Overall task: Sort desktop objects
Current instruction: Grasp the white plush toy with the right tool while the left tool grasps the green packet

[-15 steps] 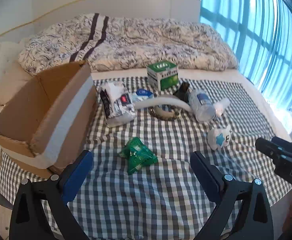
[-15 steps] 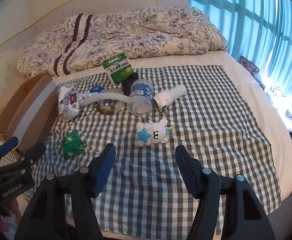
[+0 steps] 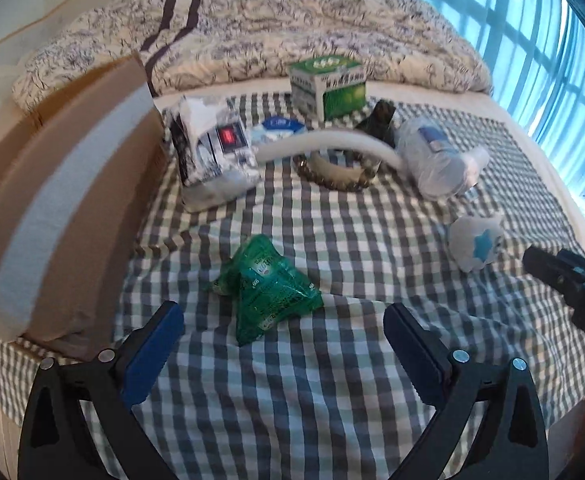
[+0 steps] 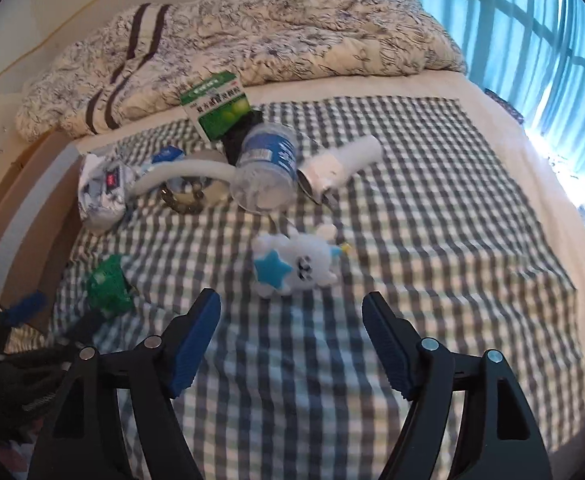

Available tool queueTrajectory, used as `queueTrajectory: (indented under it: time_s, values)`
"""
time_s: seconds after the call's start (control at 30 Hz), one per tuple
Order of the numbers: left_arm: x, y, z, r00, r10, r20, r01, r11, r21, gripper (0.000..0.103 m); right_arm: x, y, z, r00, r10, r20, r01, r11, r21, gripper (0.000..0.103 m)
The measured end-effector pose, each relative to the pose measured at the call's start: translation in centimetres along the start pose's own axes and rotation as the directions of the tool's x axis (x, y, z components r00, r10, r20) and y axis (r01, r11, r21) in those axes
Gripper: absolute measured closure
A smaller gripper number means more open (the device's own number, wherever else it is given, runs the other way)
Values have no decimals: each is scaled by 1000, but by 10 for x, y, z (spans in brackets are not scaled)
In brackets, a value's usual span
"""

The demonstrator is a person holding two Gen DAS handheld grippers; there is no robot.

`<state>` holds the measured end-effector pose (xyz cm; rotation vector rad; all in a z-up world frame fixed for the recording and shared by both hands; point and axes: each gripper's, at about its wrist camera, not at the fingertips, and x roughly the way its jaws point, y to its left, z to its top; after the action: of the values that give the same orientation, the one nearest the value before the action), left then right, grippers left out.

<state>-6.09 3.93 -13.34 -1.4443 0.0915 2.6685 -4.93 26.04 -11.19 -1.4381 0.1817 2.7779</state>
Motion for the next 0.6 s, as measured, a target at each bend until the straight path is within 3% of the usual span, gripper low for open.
queueTrajectory:
  time_s: [0.6]
  values:
    - [77,14,7,992,-8,-127,0,998,-62,0,85,-6,19,993,-31,-118,34,999,17,29]
